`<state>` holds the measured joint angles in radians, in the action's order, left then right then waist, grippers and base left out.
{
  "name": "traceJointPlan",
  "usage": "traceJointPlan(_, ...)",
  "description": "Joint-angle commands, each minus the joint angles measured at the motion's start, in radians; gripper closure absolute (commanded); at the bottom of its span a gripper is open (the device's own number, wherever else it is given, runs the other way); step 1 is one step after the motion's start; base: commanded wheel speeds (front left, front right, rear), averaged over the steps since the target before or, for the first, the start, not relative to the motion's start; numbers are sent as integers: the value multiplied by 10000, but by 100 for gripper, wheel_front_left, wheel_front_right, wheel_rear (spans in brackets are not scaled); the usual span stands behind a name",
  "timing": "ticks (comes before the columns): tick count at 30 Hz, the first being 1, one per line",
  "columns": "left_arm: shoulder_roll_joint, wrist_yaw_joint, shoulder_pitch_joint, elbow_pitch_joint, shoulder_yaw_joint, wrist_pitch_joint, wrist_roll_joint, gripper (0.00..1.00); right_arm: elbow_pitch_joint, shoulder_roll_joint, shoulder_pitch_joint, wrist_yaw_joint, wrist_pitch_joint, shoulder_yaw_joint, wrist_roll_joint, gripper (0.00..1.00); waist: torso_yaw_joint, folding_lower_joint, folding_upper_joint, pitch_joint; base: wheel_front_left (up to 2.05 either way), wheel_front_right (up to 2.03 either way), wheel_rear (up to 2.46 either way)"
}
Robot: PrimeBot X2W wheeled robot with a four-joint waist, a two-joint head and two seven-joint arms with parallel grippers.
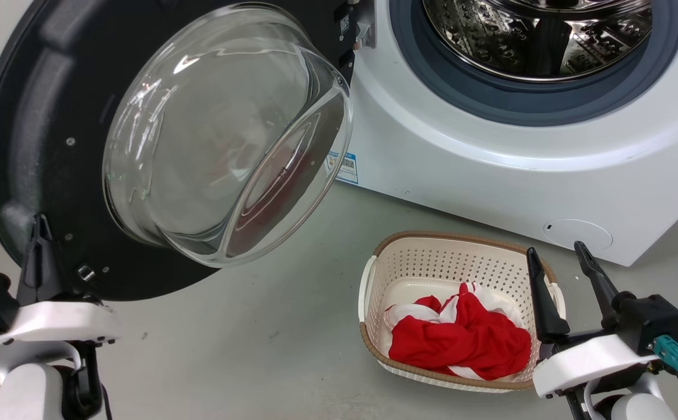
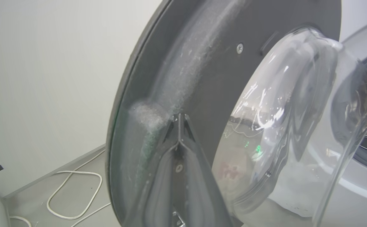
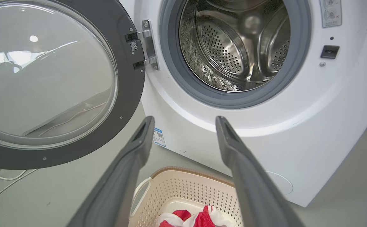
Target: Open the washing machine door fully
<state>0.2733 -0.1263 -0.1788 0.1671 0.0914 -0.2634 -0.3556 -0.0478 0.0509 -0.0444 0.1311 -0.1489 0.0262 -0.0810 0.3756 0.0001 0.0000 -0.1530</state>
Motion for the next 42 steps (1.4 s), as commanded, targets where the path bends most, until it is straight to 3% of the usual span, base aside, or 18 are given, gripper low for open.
traceJointPlan(1,27,120,-203,275,212,-14,99,100,22,-17,-159,-7,-12,-2,15,0,-24,-1,0,-24,0,0,0)
traceJointPlan(12,-181,948,-909,1630,1162,-9,825,100,-78,-17,-241,-7,-82,-2,-24,0,-185,-1,0,7,0,0,0)
traceJointPlan(26,-1109,1317,989,-4,1035,-19,2083,100,-436,-17,131,-7,-344,-26,-320,0,-457,-1,0,803,0,0,0)
traceJointPlan(27,-1183,1345,1159,-117,973,-19,2108,95,-450,-17,185,-7,-354,-27,-325,0,-500,-1,0,871,0,0,0)
traceJointPlan(29,-1331,1431,1488,-301,848,-19,2201,47,-473,-17,289,-7,-384,-34,-356,0,-596,-1,0,994,0,0,0)
traceJointPlan(30,-1416,1435,1619,-377,763,-19,2226,9,-476,-17,319,-7,-413,-48,-354,0,-650,-1,0,1050,0,0,0)
traceJointPlan(31,-1497,1453,1714,-460,676,-19,2226,0,-467,-17,316,-7,-437,-61,-364,0,-702,-1,0,1093,0,0,0)
traceJointPlan(42,-1877,1682,1707,-411,-239,-19,2483,0,-269,-15,463,-7,-544,-188,-166,0,-1635,-1,0,1427,0,0,0)
